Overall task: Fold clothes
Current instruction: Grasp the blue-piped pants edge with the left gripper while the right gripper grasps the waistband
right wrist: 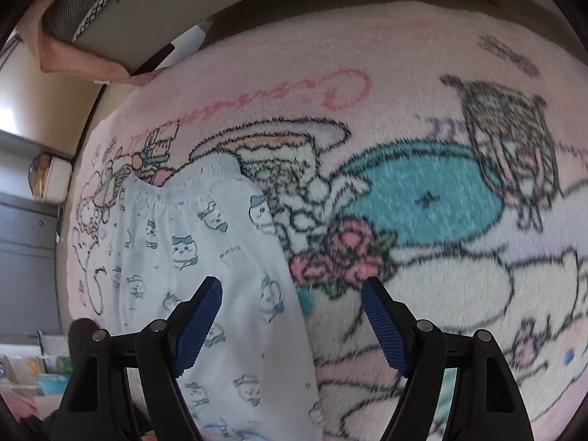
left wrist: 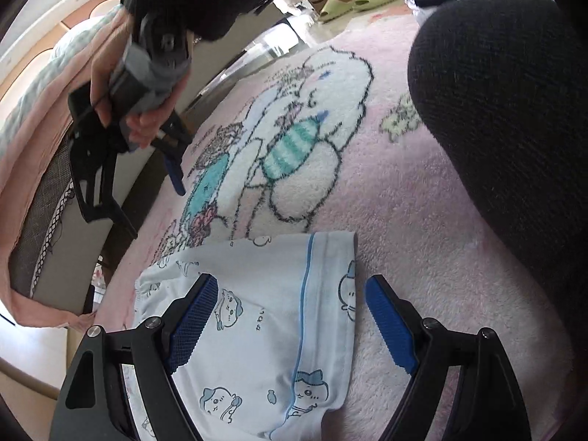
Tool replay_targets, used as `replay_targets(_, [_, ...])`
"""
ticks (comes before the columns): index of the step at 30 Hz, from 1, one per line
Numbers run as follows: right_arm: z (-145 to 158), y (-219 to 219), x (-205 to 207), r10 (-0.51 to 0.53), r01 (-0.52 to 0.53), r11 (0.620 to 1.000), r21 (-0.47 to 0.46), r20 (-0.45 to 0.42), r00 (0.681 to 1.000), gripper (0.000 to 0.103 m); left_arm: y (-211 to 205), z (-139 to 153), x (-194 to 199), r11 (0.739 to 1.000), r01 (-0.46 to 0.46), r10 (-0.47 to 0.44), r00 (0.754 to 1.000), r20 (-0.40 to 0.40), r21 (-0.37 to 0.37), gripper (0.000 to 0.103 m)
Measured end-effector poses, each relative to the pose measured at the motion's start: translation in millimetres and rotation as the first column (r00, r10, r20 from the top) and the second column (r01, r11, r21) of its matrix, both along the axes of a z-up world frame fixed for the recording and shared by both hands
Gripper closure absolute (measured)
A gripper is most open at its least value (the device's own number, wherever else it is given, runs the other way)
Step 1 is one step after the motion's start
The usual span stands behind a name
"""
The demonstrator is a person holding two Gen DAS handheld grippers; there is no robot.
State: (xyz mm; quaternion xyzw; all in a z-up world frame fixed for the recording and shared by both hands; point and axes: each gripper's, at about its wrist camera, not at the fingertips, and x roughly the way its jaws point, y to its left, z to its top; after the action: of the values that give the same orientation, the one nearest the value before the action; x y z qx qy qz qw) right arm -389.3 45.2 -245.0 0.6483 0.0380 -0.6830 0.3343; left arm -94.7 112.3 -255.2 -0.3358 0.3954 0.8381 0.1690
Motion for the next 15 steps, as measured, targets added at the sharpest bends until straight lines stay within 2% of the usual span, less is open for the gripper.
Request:
replay_targets(4, [-15, -14, -11, 0.023, -0.019, 0.997, -0.075, 0.056, 0.998, 0.025, 1, -8, -2, 0.999, -0.016, 0.016, 1.0, -0.006, -0.029, 0.02])
replay_targets(9, [-28, -34, -13, 0.057, -0.052, 0.996, -0.068, 0.076, 0.995, 0.025, 3, -12, -3, 0.999, -0.018, 0.017, 1.0, -0.011, -0.026, 0.02])
replay_targets(15, [-41, -36, -19, 0.031, -0.025, 0.997, -0.067, 0.093, 0.995, 0.025, 15, -20, 0, 0.994, 0.006, -0.015, 0.996, -0.083, -0.109, 0.02])
